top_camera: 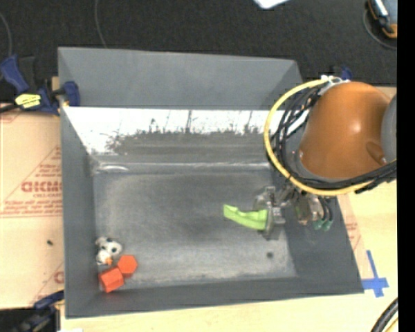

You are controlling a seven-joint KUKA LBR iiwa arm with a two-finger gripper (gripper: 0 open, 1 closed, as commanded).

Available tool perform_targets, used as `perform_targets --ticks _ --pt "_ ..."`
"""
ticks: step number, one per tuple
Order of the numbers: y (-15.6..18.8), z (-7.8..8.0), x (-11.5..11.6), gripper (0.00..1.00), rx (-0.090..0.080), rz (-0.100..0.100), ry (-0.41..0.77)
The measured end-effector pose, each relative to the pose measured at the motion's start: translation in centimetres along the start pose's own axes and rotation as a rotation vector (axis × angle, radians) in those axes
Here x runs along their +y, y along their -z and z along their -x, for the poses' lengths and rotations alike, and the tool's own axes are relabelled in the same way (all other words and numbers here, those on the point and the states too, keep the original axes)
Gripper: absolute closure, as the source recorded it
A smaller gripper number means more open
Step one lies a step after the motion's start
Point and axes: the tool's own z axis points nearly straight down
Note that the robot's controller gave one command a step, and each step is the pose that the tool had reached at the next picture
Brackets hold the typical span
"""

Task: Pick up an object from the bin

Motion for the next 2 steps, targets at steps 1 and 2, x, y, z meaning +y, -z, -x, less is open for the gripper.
perform_targets --ticks 1,2 --pt "0.0 0.0 0.0 0.0 0.0 0.0 0.0" --pt "7.0 5.4 -2.1 0.0 -0.014 -0.003 0.082"
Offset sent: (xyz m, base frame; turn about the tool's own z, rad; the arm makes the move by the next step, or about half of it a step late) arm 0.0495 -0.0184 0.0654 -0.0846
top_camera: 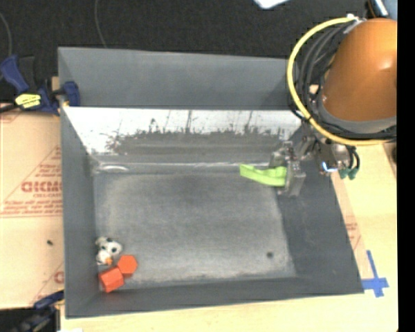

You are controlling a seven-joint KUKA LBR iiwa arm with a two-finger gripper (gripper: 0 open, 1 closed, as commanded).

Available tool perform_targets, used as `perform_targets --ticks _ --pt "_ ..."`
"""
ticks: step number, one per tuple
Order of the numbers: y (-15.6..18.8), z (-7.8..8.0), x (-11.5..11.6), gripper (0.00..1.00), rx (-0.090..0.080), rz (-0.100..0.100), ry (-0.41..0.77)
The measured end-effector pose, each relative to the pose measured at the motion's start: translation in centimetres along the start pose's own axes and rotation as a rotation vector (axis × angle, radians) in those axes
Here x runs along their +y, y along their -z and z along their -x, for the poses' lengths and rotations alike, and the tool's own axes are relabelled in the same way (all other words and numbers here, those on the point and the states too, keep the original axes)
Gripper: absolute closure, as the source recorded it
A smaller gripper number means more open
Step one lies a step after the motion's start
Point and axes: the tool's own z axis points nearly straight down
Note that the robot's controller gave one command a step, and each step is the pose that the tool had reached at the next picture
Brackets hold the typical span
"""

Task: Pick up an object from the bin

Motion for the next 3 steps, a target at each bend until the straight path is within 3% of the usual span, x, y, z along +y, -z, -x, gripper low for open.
perform_targets --ticks 1,2,3 --pt "8.4 -1.5 2.0 0.0 0.012 0.003 -0.02" --pt "2.8 -0.2 2.6 0.0 -0.001 0.002 -0.029" --pt "7.6 0.0 2.6 0.0 0.008 0.002 -0.027"
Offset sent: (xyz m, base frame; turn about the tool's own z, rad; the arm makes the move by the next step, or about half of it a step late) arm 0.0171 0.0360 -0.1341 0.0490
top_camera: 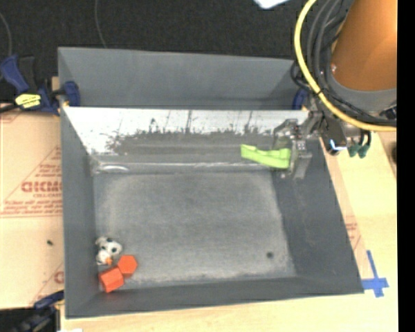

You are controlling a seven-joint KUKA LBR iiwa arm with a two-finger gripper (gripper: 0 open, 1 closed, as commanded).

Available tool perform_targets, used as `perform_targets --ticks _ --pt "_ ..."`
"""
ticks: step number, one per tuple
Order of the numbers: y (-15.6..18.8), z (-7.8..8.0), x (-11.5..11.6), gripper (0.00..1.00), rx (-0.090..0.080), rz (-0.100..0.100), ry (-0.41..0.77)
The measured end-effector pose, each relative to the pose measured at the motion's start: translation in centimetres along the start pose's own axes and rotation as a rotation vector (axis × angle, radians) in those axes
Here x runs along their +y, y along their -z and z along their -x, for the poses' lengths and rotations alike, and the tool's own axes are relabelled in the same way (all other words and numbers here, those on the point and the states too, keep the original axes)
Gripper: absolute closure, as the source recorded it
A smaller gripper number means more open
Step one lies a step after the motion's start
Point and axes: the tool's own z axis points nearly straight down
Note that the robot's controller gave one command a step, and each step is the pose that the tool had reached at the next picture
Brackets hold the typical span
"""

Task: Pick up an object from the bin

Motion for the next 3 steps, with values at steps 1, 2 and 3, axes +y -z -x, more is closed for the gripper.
perform_targets --ticks 1,2,3 --pt "9.5 4.6 -0.1 0.0 -0.021 -0.003 0.108" --pt "9.1 0.9 -1.4 0.0 -0.004 -0.001 0.03" --pt "9.0 4.4 -2.9 0.0 -0.03 -0.004 0.009"
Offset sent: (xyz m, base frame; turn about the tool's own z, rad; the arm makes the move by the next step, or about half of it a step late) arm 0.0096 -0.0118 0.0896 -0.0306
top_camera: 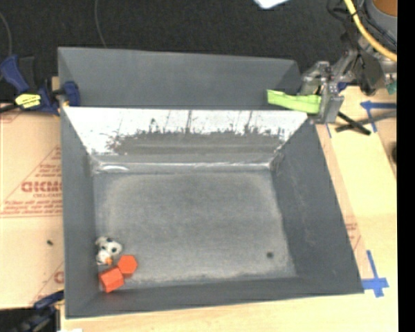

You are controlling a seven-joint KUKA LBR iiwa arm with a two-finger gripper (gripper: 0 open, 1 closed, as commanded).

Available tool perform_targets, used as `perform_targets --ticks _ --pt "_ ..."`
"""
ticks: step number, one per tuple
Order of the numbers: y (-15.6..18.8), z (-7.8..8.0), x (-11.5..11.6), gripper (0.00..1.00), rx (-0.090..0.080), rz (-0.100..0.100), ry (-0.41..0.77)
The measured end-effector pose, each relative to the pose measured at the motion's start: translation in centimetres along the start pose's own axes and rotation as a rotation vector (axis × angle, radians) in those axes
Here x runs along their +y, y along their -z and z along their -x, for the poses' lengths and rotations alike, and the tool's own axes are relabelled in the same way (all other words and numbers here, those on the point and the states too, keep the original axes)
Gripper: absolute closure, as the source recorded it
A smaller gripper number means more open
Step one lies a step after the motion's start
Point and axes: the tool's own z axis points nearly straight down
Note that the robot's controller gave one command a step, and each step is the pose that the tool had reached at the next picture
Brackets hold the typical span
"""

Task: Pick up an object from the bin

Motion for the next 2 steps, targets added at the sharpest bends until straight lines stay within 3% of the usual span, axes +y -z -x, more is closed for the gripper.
perform_targets --ticks 1,2 --pt "0.04 0.45 -0.11 0.0 0.011 0.0 0.018" --pt "0.02 1.32 0.73 0.0 -0.005 -0.002 0.039"
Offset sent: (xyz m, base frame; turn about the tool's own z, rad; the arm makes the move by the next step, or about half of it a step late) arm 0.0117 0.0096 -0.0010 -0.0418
